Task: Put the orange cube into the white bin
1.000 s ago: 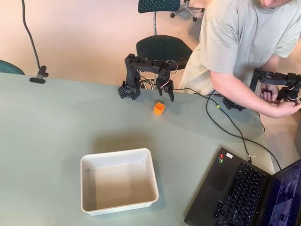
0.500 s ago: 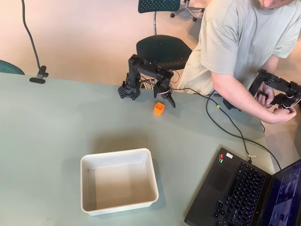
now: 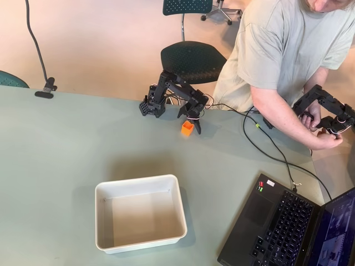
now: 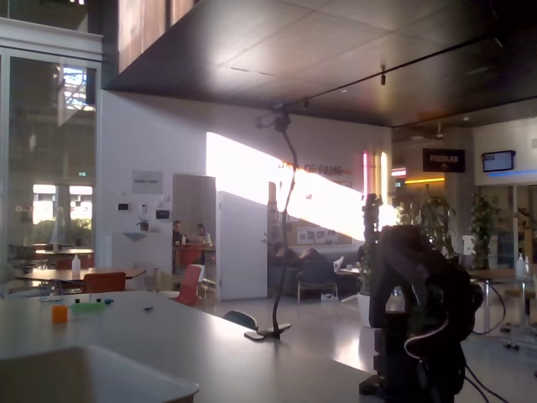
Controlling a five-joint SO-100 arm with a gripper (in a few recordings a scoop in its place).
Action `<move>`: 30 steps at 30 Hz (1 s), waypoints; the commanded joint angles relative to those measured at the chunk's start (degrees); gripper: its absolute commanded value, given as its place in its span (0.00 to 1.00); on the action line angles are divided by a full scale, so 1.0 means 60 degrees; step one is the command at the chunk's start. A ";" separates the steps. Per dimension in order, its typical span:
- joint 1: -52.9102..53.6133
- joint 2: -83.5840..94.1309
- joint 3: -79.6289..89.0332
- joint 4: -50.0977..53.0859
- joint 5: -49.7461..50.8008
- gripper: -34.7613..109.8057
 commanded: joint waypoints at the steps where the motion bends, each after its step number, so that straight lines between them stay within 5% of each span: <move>1: 0.0029 -0.0088 -0.0132 -0.0396 0.0000 0.87; 25: 0.0293 -0.0732 -0.0029 -0.1831 0.0029 0.87; 30: 0.0293 -0.0630 -0.0073 -0.1831 0.0029 0.78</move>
